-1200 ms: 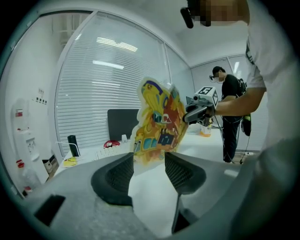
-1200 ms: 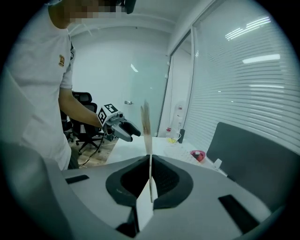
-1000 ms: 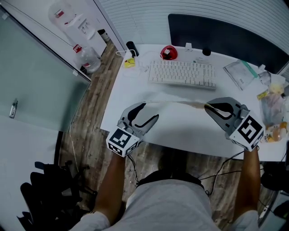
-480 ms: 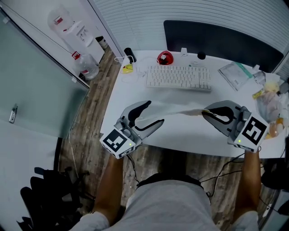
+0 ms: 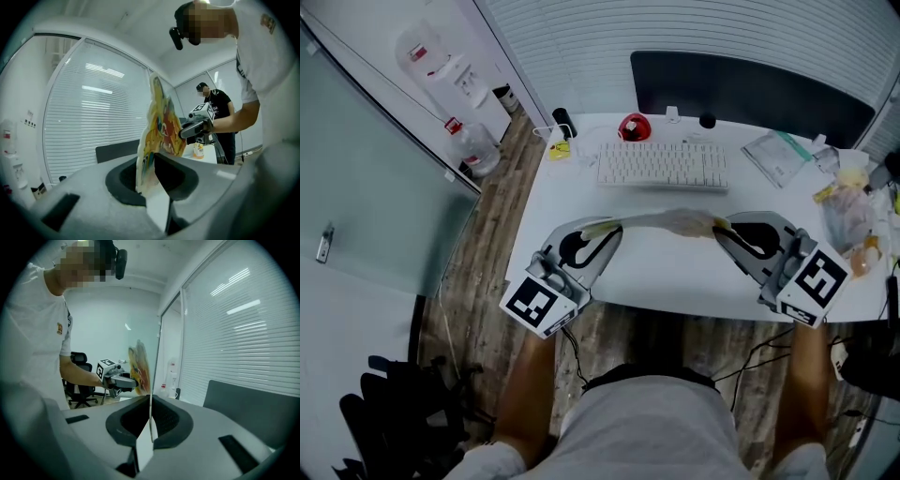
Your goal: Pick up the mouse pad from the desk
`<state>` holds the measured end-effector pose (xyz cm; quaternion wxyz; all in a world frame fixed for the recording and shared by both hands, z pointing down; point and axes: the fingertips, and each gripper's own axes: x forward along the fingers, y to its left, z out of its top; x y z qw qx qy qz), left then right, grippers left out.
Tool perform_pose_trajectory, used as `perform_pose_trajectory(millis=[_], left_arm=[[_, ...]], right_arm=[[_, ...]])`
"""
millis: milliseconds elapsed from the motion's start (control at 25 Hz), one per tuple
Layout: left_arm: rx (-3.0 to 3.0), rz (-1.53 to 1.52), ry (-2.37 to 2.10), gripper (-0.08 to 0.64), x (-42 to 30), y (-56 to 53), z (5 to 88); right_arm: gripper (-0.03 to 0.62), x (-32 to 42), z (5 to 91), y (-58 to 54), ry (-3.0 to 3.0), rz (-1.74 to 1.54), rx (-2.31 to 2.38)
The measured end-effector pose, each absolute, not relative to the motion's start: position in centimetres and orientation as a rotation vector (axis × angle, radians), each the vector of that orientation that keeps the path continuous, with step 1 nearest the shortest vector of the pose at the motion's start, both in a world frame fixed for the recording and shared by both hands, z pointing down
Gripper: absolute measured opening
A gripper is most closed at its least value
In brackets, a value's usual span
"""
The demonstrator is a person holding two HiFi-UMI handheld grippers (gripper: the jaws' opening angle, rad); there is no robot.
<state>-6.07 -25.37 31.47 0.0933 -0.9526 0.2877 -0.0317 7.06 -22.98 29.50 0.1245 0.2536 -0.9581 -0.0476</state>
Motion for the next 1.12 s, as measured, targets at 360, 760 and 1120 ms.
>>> perform_pose_trajectory(millis=[360, 760, 1120], left_arm=[[-2.832, 0.036, 0.958, 0.034, -5.8, -24.0, 27.5], [-2.781, 0.076, 1.010, 0.025, -5.8, -23.1, 24.1], [-2.768, 0.071, 1.027, 0.023, -5.7, -23.4, 22.9]], right_arm=[[0.018, 7.8, 26.6, -23.1, -2.788, -0.137, 1.062], [0.018, 7.9, 23.8, -22.3, -2.808, -0.238, 1.229], [0.018, 7.9, 23.0, -22.2, -2.769, -0.295, 1.326]])
